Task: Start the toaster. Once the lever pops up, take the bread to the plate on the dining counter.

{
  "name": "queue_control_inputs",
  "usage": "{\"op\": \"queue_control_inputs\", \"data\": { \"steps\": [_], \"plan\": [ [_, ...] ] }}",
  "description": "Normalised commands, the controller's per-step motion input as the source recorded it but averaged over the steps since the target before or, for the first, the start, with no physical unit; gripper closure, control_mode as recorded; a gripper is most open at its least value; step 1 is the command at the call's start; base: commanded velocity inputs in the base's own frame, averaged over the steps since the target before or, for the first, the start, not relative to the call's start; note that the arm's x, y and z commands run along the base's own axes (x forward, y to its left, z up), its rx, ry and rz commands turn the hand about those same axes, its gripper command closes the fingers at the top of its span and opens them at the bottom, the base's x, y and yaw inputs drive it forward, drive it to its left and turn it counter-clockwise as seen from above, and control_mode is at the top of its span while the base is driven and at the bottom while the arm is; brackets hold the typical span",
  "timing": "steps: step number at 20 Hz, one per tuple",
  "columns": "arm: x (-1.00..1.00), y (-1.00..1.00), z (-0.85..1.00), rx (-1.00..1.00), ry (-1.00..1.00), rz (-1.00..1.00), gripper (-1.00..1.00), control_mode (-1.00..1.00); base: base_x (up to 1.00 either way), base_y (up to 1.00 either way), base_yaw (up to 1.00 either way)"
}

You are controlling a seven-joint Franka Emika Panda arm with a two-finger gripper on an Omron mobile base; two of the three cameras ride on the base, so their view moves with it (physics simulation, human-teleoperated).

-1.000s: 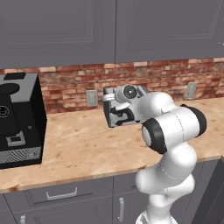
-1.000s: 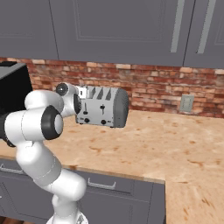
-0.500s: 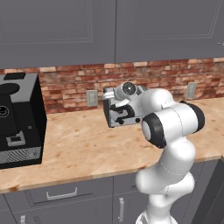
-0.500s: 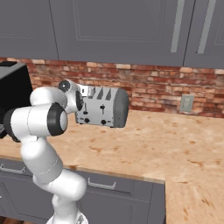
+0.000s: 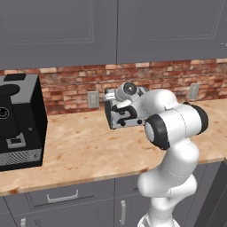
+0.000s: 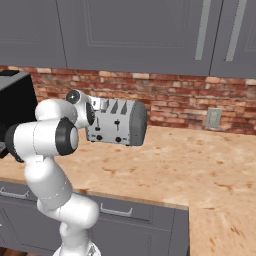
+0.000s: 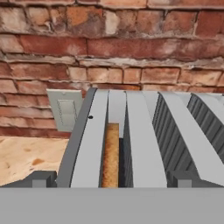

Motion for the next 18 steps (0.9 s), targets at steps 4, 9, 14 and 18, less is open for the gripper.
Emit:
{"op": "queue_control_inputs", "data": {
  "steps": [4, 9, 14, 18],
  "plan": [
    [0.0, 0.0, 0.0, 0.0, 0.01, 0.0, -1.0, -1.0, 0.0, 0.0, 0.0],
    [0.0, 0.0, 0.0, 0.0, 0.0, 0.0, -1.0, -1.0, 0.0, 0.0, 0.0],
    [0.0, 0.0, 0.0, 0.0, 0.0, 0.0, -1.0, -1.0, 0.0, 0.0, 0.0],
    [0.0, 0.0, 0.0, 0.0, 0.0, 0.0, -1.0, -1.0, 0.0, 0.0, 0.0]
  ]
}}
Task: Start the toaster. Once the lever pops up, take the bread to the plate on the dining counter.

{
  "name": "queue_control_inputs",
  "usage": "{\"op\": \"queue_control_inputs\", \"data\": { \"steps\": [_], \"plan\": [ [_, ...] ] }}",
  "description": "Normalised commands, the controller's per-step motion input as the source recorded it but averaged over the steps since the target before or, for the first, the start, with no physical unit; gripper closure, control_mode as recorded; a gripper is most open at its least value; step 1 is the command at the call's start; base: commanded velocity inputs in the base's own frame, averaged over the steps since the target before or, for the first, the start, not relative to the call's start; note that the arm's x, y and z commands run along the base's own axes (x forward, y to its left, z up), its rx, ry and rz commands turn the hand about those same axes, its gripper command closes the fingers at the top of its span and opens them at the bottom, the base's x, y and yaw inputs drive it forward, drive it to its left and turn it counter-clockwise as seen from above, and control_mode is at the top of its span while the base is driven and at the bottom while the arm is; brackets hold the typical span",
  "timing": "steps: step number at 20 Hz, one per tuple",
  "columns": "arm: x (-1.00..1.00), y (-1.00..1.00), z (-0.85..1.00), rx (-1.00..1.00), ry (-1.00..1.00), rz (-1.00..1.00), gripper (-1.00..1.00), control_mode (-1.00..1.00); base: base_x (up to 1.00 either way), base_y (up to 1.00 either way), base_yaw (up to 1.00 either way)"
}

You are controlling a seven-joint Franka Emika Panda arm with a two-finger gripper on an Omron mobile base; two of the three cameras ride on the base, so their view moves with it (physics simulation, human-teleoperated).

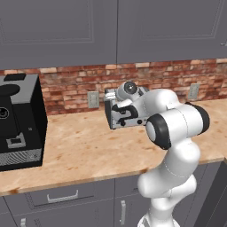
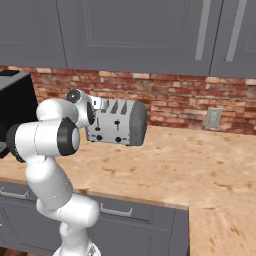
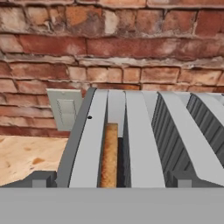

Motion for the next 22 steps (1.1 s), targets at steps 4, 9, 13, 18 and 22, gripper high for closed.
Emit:
{"op": "queue_control_inputs", "data": {
  "steps": [4, 9, 13, 18, 22],
  "plan": [
    [0.0, 0.0, 0.0, 0.0, 0.0, 0.0, -1.0, -1.0, 0.0, 0.0, 0.0],
    [0.0, 0.0, 0.0, 0.0, 0.0, 0.0, -1.0, -1.0, 0.0, 0.0, 0.0],
    [0.0, 0.0, 0.0, 0.0, 0.0, 0.0, -1.0, -1.0, 0.0, 0.0, 0.0],
    [0.0, 0.0, 0.0, 0.0, 0.0, 0.0, -1.0, -1.0, 0.0, 0.0, 0.0],
    [0.0, 0.0, 0.0, 0.0, 0.0, 0.0, -1.0, -1.0, 0.0, 0.0, 0.0]
  ]
}}
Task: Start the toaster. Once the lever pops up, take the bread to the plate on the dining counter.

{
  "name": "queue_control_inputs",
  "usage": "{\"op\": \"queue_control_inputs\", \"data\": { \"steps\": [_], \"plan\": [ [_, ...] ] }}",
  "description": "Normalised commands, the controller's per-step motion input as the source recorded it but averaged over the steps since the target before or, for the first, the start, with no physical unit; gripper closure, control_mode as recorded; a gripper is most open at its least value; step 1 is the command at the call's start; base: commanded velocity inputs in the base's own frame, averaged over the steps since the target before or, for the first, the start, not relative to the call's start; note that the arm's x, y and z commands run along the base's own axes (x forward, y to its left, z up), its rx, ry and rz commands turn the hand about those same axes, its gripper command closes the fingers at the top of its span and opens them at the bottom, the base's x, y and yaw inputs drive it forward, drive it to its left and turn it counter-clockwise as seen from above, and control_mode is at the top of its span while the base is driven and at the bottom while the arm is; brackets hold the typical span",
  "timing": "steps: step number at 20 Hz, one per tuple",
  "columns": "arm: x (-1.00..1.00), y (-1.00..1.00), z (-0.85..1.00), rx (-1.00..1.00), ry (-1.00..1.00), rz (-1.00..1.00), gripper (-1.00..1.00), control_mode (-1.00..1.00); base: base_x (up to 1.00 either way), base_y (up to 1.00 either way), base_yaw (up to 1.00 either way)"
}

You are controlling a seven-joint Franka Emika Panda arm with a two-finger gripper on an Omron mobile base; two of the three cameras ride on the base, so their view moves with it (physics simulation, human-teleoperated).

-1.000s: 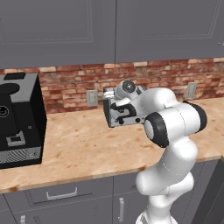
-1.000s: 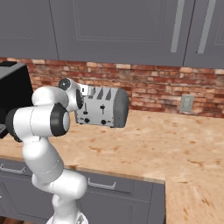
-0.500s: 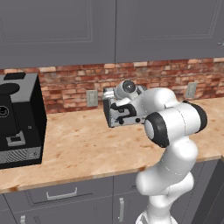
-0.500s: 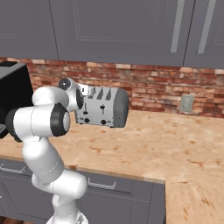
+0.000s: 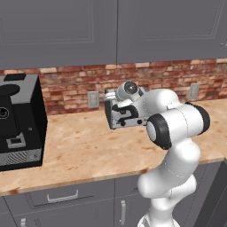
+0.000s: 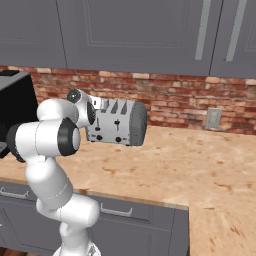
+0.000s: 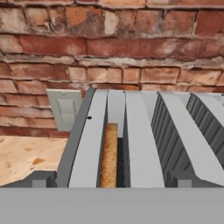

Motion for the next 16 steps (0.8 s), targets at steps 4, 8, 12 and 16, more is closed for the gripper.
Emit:
{"op": "queue_control_inputs", "data": {
  "steps": [4, 8, 12, 16],
  "plan": [
    [0.0, 0.0, 0.0, 0.0, 0.0, 0.0, -1.0, -1.0, 0.0, 0.0, 0.0],
    [0.0, 0.0, 0.0, 0.0, 0.0, 0.0, -1.0, -1.0, 0.0, 0.0, 0.0],
    [0.0, 0.0, 0.0, 0.0, 0.0, 0.0, -1.0, -1.0, 0.0, 0.0, 0.0],
    [0.0, 0.0, 0.0, 0.0, 0.0, 0.0, -1.0, -1.0, 0.0, 0.0, 0.0]
  ]
}}
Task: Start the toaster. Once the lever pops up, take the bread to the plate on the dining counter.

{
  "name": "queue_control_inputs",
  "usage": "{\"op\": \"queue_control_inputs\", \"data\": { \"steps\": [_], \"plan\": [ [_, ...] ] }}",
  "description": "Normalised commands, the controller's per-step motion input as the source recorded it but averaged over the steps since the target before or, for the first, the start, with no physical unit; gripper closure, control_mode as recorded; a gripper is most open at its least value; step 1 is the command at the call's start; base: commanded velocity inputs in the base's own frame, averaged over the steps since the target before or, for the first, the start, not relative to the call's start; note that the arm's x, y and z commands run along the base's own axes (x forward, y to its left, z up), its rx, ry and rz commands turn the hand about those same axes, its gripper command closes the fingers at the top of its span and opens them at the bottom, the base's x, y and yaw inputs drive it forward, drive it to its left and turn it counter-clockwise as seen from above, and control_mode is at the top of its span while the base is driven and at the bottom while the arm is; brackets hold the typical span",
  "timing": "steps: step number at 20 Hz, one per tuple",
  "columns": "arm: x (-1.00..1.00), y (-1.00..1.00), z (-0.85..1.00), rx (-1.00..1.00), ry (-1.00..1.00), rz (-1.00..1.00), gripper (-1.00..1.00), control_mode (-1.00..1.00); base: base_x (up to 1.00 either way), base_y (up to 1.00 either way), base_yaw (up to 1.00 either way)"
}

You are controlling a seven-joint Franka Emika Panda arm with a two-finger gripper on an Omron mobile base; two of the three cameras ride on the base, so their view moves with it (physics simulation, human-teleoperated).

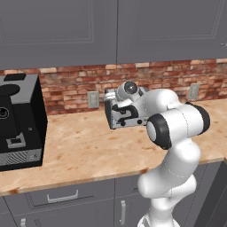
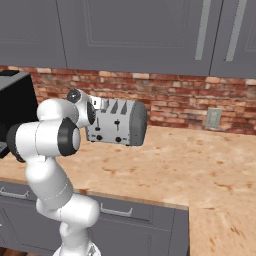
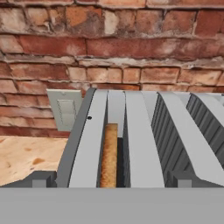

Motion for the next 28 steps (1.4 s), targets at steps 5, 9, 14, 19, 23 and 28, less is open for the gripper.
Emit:
{"op": "queue_control_inputs", "data": {
  "steps": [5, 9, 14, 19, 23, 28],
  "plan": [
    [0.0, 0.0, 0.0, 0.0, 0.0, 0.0, -1.0, -1.0, 0.0, 0.0, 0.0],
    [0.0, 0.0, 0.0, 0.0, 0.0, 0.0, -1.0, -1.0, 0.0, 0.0, 0.0],
    [0.0, 0.0, 0.0, 0.0, 0.0, 0.0, -1.0, -1.0, 0.0, 0.0, 0.0],
    [0.0, 0.0, 0.0, 0.0, 0.0, 0.0, -1.0, -1.0, 0.0, 0.0, 0.0],
    [0.0, 0.0, 0.0, 0.0, 0.0, 0.0, -1.0, -1.0, 0.0, 0.0, 0.0],
    [0.0, 0.0, 0.0, 0.0, 0.0, 0.0, -1.0, -1.0, 0.0, 0.0, 0.0]
  ]
}}
